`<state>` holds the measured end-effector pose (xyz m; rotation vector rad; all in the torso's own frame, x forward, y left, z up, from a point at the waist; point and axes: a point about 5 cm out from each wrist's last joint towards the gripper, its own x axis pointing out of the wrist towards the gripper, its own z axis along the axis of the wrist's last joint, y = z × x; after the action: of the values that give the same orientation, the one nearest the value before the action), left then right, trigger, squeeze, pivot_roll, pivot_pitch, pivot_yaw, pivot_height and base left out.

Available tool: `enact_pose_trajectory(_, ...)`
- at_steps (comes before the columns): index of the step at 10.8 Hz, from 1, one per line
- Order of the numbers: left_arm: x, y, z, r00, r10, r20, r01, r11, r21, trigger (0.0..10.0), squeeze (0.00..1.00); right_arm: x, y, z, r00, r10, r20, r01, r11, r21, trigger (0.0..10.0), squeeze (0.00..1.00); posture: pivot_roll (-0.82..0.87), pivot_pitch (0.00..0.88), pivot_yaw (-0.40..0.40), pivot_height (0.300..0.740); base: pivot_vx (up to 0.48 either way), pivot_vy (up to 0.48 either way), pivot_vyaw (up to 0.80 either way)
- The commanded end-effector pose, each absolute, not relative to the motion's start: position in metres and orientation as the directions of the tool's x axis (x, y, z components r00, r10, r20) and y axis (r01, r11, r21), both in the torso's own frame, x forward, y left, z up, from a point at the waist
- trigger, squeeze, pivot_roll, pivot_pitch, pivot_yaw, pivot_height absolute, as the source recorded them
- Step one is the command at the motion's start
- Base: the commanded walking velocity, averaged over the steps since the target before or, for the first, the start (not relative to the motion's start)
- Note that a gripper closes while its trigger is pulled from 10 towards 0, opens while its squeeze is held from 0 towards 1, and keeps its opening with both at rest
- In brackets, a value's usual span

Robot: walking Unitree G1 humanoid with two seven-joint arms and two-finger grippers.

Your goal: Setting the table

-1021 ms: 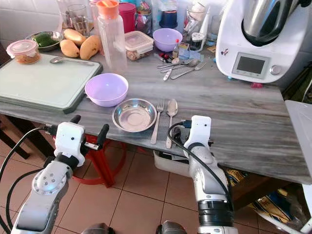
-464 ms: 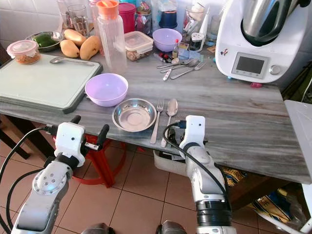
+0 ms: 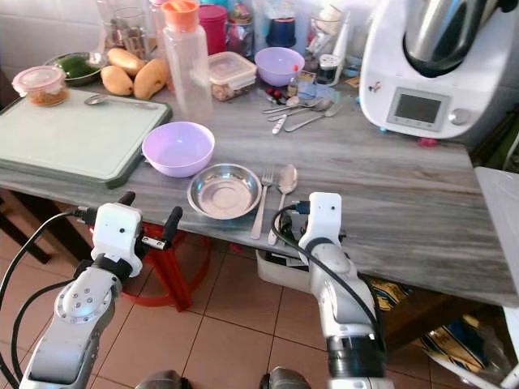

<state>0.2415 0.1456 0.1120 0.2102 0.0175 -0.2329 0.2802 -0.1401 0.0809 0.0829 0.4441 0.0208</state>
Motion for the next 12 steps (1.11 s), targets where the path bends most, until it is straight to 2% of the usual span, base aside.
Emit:
enact_pose_trajectory(1, 0.243, 0.144, 0.113, 0.973, -0.229, -0.036, 0.232, 0.951, 0.205, 10.0, 0.0, 0.276, -0.139, 0.081, 0.9, 0.049, -0.433, -0.017, 0.997, 0.077, 10.0, 0.26, 0.09, 0.0, -0.024, 0.74, 0.0, 0.0, 0.0)
enact_pose_trajectory(4, 0.245, 0.144, 0.113, 0.974, -0.224, -0.028, 0.225, 0.953, 0.202, 10.0, 0.0, 0.262, -0.163, 0.102, 0.958, -0.066, -0.279, 0.064, 0.998, -0.016, 10.0, 0.26, 0.07, 0.0, -0.02, 0.74, 0.0, 0.0, 0.0)
enact_pose_trajectory(7, 0.247, 0.146, 0.113, 0.979, -0.201, -0.017, 0.201, 0.959, 0.2, 10.0, 0.0, 0.255, -0.163, 0.111, 0.982, -0.051, -0.182, 0.037, 0.996, -0.08, 10.0, 0.25, 0.06, 0.0, -0.016, 0.74, 0.0, 0.0, 0.0)
enact_pose_trajectory(8, 0.248, 0.146, 0.112, 0.979, -0.202, -0.019, 0.202, 0.959, 0.197, 10.0, 0.0, 0.256, -0.159, 0.104, 0.972, -0.038, -0.233, 0.032, 0.999, -0.03, 10.0, 0.16, 0.05, 0.0, -0.016, 0.74, 0.0, 0.0, 0.0)
enact_pose_trajectory(9, 0.249, 0.144, 0.111, 0.979, -0.203, -0.021, 0.204, 0.96, 0.193, 10.0, 0.0, 0.259, -0.153, 0.093, 0.953, 0.019, -0.301, -0.029, 0.999, -0.027, 10.0, 0.0, 0.06, 0.0, -0.017, 0.74, 0.0, 0.0, 0.0)
enact_pose_trajectory(12, 0.247, 0.144, 0.11, 0.978, -0.204, -0.03, 0.206, 0.96, 0.189, 10.0, 0.0, 0.262, -0.149, 0.081, 0.933, 0.084, -0.35, -0.104, 0.994, -0.038, 10.0, 0.0, 0.07, 0.0, -0.018, 0.74, 0.0, 0.0, 0.0)
